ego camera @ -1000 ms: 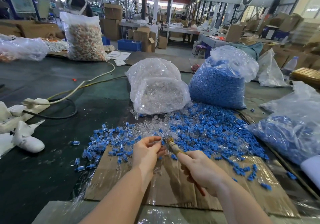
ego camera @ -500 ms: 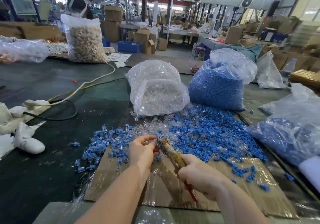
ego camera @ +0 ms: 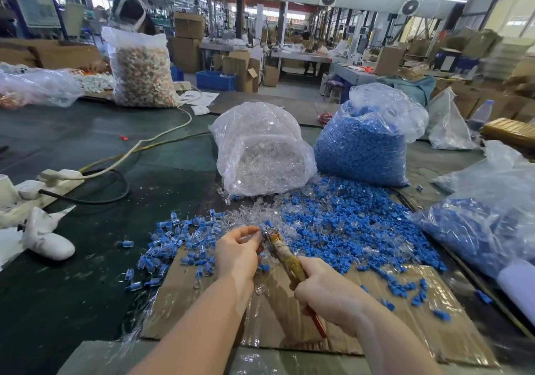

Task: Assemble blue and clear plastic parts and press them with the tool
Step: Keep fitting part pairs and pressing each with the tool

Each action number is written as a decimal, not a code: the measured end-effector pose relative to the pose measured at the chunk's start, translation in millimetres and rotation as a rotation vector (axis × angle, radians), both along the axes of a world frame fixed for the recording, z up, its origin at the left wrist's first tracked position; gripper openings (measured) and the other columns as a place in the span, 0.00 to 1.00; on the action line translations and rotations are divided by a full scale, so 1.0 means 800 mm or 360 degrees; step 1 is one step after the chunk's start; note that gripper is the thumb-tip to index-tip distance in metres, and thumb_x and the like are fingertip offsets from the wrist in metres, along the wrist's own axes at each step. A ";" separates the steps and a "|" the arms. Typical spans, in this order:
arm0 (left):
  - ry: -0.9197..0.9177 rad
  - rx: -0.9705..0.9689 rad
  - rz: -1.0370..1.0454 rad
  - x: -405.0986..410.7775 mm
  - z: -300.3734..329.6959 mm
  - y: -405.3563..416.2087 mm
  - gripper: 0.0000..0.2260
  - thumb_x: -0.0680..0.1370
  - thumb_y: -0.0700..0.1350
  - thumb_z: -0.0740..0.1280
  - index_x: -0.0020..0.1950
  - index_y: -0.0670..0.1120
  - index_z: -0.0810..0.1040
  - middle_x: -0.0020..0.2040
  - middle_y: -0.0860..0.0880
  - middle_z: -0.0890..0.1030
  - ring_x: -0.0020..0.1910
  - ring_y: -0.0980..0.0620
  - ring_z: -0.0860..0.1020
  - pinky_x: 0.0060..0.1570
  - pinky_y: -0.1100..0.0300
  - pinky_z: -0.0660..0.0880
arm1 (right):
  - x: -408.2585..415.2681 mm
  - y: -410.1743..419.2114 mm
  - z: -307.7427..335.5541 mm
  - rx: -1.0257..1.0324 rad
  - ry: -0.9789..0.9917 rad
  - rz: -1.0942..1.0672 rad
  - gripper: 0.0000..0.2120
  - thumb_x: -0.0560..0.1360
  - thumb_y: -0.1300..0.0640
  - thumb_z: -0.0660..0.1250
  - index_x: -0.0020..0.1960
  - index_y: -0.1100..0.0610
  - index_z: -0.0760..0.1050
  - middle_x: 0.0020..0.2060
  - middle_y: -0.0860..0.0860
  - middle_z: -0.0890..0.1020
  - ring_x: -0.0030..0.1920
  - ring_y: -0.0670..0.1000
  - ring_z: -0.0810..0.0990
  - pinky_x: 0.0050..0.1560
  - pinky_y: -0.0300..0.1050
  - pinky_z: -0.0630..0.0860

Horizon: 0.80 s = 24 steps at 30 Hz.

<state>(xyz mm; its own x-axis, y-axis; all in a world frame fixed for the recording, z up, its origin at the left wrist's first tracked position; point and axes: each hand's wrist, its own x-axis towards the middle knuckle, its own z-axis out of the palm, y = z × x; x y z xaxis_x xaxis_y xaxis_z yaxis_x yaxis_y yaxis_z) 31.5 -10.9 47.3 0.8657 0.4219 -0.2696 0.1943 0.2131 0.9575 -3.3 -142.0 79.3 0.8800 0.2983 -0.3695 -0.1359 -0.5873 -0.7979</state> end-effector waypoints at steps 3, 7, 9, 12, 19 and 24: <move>0.0019 -0.0006 0.0008 0.001 0.000 -0.001 0.07 0.76 0.37 0.65 0.43 0.49 0.78 0.43 0.49 0.79 0.43 0.52 0.78 0.44 0.57 0.76 | 0.000 0.002 0.004 -0.0060 -0.0035 0.0023 0.11 0.74 0.67 0.56 0.37 0.53 0.66 0.32 0.48 0.70 0.30 0.46 0.67 0.37 0.43 0.68; 0.0022 -0.0007 0.0006 0.003 0.001 -0.002 0.08 0.76 0.37 0.65 0.43 0.50 0.78 0.44 0.49 0.79 0.44 0.52 0.78 0.46 0.56 0.76 | 0.002 0.004 0.000 -0.0174 -0.0141 -0.0004 0.12 0.75 0.68 0.54 0.38 0.53 0.65 0.35 0.49 0.70 0.33 0.47 0.68 0.37 0.42 0.69; 0.0021 -0.0017 -0.0014 0.003 0.001 -0.002 0.08 0.76 0.36 0.65 0.45 0.49 0.79 0.45 0.48 0.80 0.46 0.51 0.78 0.49 0.54 0.77 | 0.003 0.005 -0.004 -0.0241 -0.0185 -0.0009 0.12 0.75 0.68 0.54 0.39 0.53 0.64 0.37 0.50 0.69 0.33 0.48 0.67 0.35 0.40 0.67; 0.0034 -0.0042 -0.0024 0.001 0.001 -0.002 0.08 0.76 0.36 0.64 0.45 0.48 0.79 0.47 0.47 0.80 0.48 0.49 0.79 0.53 0.50 0.77 | 0.003 0.004 -0.011 -0.0331 -0.0214 -0.0003 0.11 0.76 0.67 0.53 0.41 0.53 0.63 0.37 0.50 0.69 0.33 0.47 0.67 0.32 0.38 0.65; 0.0075 -0.0127 0.0011 0.001 -0.002 0.002 0.08 0.76 0.35 0.64 0.45 0.47 0.79 0.46 0.46 0.80 0.48 0.48 0.79 0.51 0.49 0.78 | 0.006 -0.002 -0.018 0.0000 -0.0032 -0.0150 0.17 0.71 0.70 0.61 0.55 0.52 0.71 0.45 0.50 0.73 0.32 0.42 0.74 0.26 0.32 0.69; 0.0083 -0.0136 0.0068 0.000 -0.008 0.004 0.08 0.77 0.35 0.64 0.44 0.47 0.79 0.43 0.47 0.79 0.38 0.52 0.78 0.22 0.67 0.72 | 0.009 -0.003 -0.038 0.0113 -0.0094 -0.0212 0.30 0.66 0.74 0.64 0.66 0.55 0.69 0.55 0.57 0.74 0.40 0.52 0.80 0.29 0.36 0.73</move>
<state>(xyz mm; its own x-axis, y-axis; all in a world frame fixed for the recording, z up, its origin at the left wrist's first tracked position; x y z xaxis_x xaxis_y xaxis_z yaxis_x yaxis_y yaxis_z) 31.4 -7.9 40.6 0.8311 0.4317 -0.3505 0.2324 0.3030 0.9242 4.1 -144.7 48.8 0.9330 0.2013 -0.2982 -0.1605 -0.5090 -0.8457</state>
